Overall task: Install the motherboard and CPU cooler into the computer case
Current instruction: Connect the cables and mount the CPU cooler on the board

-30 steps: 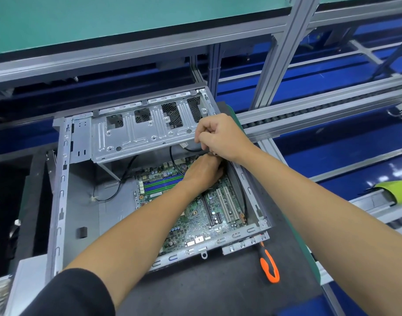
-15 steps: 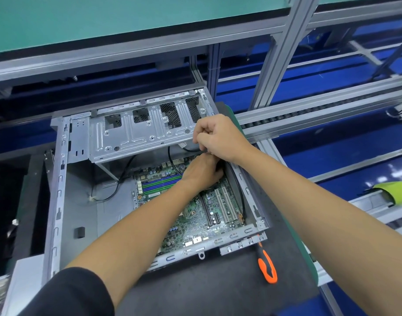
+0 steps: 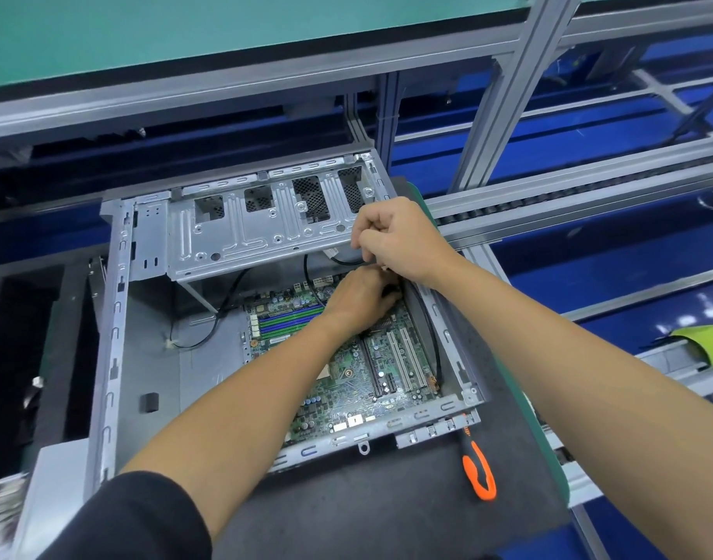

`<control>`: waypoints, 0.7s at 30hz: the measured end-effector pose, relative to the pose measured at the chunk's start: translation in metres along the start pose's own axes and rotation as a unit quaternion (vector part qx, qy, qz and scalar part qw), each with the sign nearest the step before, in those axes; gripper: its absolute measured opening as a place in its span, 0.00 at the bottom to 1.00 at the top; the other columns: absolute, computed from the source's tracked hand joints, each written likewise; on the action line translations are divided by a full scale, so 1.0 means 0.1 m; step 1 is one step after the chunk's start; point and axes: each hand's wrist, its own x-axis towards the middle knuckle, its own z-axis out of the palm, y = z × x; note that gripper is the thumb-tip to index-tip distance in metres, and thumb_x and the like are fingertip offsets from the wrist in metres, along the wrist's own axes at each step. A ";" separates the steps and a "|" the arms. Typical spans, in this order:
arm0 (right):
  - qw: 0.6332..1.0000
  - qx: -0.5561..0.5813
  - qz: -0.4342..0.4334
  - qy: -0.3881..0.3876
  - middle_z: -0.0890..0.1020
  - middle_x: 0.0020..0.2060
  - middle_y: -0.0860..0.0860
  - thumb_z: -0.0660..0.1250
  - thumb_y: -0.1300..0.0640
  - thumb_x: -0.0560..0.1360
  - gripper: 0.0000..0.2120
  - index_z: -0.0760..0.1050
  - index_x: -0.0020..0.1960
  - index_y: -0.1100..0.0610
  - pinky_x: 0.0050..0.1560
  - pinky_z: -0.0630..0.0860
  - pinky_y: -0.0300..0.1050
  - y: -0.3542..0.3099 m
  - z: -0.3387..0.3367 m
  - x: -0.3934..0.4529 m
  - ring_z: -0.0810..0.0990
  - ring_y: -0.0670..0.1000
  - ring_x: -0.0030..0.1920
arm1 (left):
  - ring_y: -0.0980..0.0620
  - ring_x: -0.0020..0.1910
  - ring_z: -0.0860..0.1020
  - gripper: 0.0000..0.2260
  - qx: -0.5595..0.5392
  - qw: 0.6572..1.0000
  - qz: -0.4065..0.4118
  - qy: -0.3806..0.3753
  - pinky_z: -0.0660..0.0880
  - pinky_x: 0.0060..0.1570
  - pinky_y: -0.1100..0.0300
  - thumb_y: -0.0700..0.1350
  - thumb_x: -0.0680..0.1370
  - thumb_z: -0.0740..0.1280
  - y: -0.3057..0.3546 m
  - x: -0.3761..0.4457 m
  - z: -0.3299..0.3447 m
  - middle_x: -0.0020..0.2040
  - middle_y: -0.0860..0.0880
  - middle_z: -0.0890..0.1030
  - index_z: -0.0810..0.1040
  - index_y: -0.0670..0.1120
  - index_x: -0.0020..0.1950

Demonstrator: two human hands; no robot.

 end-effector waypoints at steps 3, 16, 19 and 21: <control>1.000 0.008 0.000 0.000 0.79 0.25 0.49 0.62 0.66 0.68 0.08 0.79 0.36 0.61 0.31 0.70 0.33 0.01 0.00 0.01 0.73 0.40 0.24 | 0.41 0.47 0.78 0.08 0.000 1.000 -0.002 -0.009 0.76 0.43 0.48 0.44 0.76 0.67 -0.01 0.01 -0.03 0.49 0.42 0.82 0.81 0.43 0.52; 1.000 0.008 0.001 0.002 0.79 0.25 0.49 0.62 0.67 0.69 0.08 0.79 0.37 0.62 0.29 0.70 0.33 0.02 0.00 0.02 0.73 0.40 0.24 | 0.43 0.46 0.79 0.08 -0.043 0.997 -0.056 -0.017 0.77 0.42 0.49 0.44 0.75 0.68 0.03 0.03 -0.03 0.48 0.43 0.83 0.82 0.43 0.51; 1.000 0.005 0.000 0.002 0.79 0.25 0.50 0.62 0.67 0.69 0.08 0.79 0.37 0.62 0.29 0.70 0.32 0.02 -0.01 0.01 0.73 0.39 0.24 | 0.42 0.43 0.79 0.07 -0.016 0.998 -0.057 -0.023 0.77 0.37 0.49 0.44 0.74 0.67 0.06 0.02 -0.07 0.45 0.43 0.82 0.82 0.43 0.48; 1.000 0.007 0.000 0.002 0.79 0.26 0.50 0.61 0.67 0.69 0.08 0.79 0.37 0.62 0.29 0.70 0.33 0.02 -0.01 0.01 0.73 0.39 0.24 | 0.42 0.40 0.78 0.06 -0.012 0.997 -0.070 -0.021 0.76 0.34 0.49 0.43 0.72 0.67 0.06 0.02 -0.09 0.43 0.43 0.81 0.80 0.43 0.45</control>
